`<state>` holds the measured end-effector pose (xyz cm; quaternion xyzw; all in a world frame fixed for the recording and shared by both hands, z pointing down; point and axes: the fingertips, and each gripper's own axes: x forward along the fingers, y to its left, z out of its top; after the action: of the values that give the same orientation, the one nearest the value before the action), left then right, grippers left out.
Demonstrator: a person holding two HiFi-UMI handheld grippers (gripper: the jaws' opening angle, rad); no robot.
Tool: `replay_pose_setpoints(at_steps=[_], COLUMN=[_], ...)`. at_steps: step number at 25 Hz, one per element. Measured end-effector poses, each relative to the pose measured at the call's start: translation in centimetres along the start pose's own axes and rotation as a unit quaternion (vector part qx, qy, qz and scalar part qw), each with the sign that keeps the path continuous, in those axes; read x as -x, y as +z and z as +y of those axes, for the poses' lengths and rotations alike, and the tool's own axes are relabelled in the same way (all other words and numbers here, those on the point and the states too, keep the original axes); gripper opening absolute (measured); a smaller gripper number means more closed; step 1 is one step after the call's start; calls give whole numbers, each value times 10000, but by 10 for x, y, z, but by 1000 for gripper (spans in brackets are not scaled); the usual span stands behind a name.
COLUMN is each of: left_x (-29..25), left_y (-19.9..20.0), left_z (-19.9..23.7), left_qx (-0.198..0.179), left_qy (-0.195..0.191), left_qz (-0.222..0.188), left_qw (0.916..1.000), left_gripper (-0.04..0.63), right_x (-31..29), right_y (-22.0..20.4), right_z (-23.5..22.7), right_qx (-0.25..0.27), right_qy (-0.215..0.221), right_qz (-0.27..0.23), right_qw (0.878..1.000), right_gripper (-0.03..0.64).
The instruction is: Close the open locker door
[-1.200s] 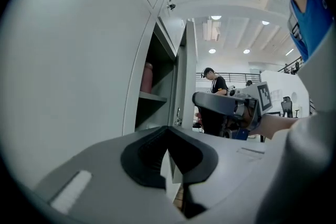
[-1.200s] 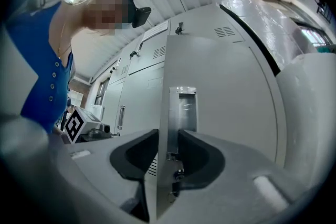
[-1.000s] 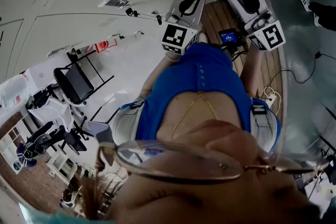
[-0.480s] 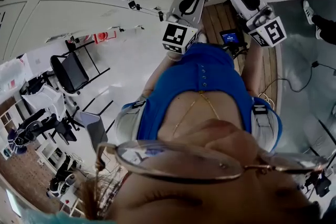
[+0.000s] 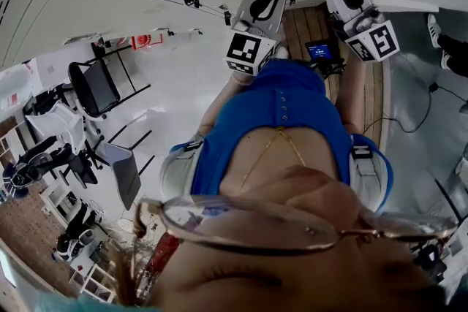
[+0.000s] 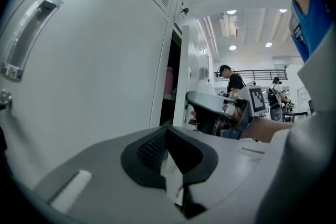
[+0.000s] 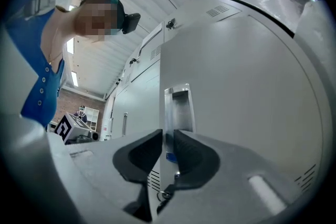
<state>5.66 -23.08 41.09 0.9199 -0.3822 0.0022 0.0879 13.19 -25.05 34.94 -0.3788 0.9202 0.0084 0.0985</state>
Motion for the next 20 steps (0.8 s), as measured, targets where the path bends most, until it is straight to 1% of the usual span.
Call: replay_pose_setpoints(at_steps=[3,8,20], left_x=[1,-1,-13], left_y=[0,0,2], left_z=[3,9,3], left_qx=[-8,-27,-142], left_qy=[60,94,-189], left_qz=[10,13,67], left_qw=[10000,10000,9997], left_gripper=[-6,-6,-6], right_x=[-7,-21,-36], right_y=[-1,-5,-6], right_z=[-4,-11,-22], right_qx=[91,491,970], right_qy=[-151,-543,-1073], right_qz=[34,220,431], right_qw=[9998,9971,9885], right_gripper=[64,58,57])
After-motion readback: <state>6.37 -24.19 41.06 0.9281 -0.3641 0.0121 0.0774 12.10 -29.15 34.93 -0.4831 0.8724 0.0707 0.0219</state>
